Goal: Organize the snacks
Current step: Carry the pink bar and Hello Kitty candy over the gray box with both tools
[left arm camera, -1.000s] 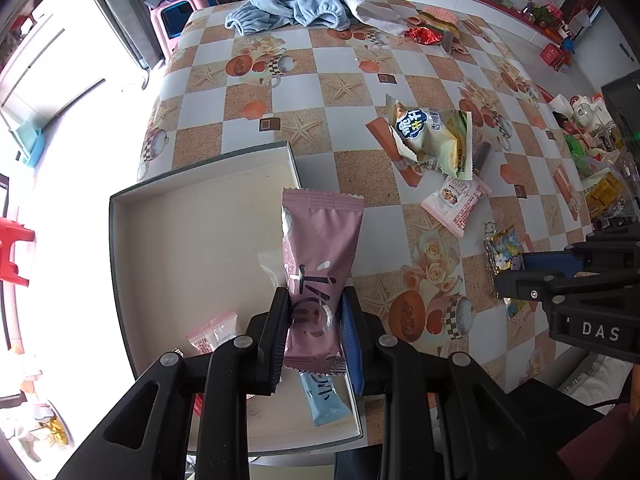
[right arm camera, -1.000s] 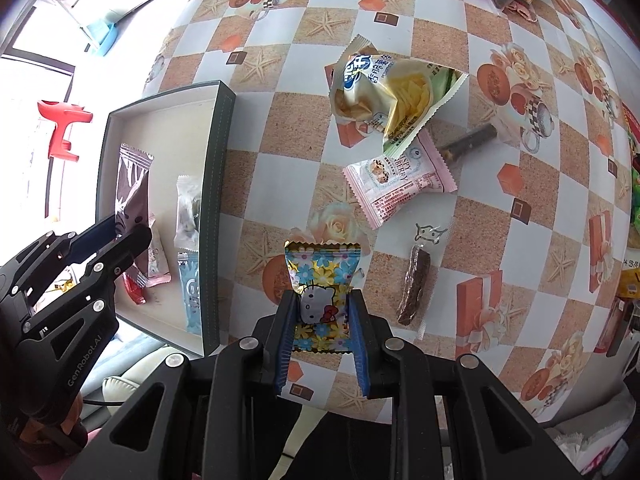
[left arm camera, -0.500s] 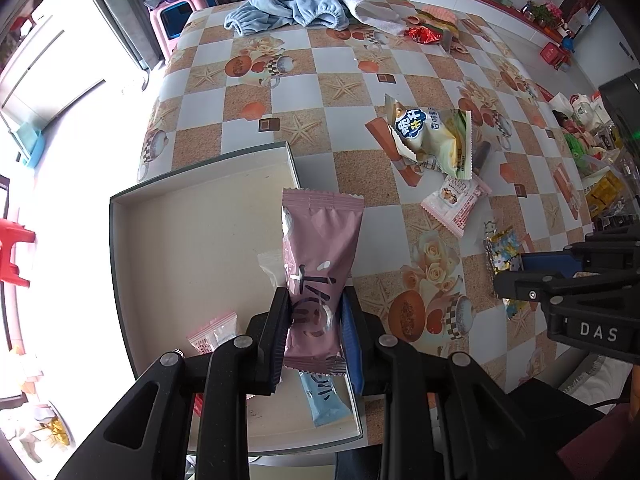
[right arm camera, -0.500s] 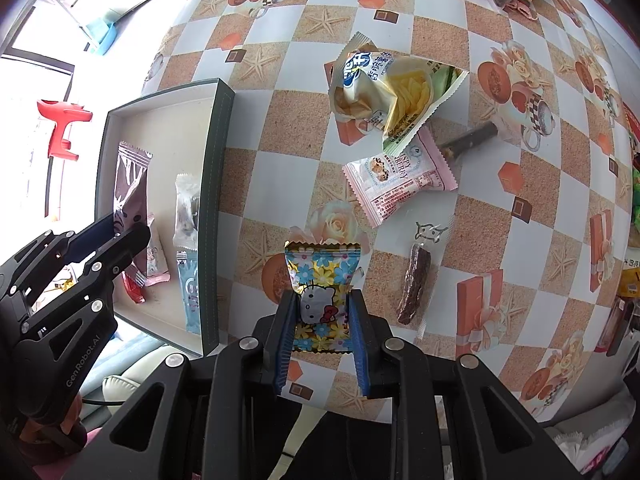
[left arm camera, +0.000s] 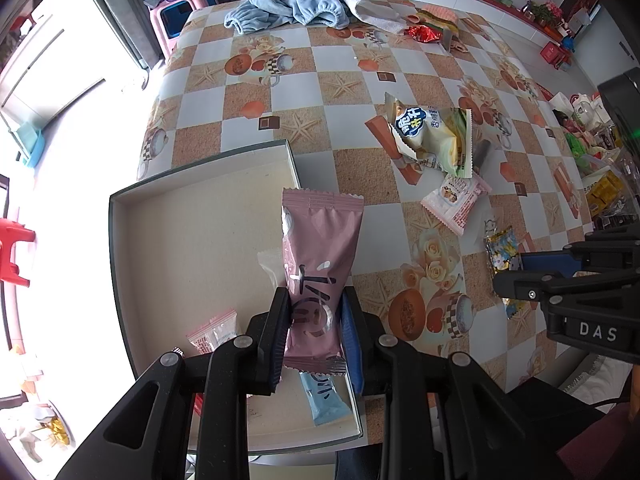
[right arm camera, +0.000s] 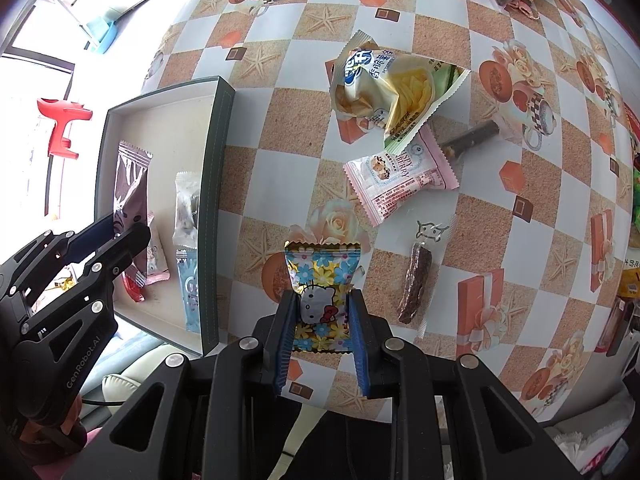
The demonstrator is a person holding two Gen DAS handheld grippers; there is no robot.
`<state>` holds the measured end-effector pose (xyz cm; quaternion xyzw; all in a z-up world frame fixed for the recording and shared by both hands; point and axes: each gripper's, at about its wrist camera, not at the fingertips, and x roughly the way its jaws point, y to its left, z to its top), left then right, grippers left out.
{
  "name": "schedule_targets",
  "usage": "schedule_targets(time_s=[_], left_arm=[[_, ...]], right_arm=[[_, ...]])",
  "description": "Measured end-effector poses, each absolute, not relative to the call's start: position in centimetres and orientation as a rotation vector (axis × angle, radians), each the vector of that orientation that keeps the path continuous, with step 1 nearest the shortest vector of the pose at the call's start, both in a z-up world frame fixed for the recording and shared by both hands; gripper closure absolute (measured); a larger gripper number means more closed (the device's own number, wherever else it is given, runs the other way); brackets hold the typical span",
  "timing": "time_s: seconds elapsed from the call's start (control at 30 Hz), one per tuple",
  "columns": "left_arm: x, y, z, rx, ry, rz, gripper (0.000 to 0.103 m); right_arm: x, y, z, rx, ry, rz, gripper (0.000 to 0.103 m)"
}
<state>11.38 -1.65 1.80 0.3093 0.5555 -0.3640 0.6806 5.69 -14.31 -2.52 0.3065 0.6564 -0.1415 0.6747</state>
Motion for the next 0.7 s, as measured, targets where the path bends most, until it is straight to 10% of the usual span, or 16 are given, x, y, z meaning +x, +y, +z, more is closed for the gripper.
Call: schedule_targets(time_s=[0.7], left_arm=[[14.5, 4.5, 0.5, 0.593, 1.321, -0.652, 0.075]], right_arm=[[9.3, -10.3, -2.6, 0.611, 1.498, -0.197, 0.076]])
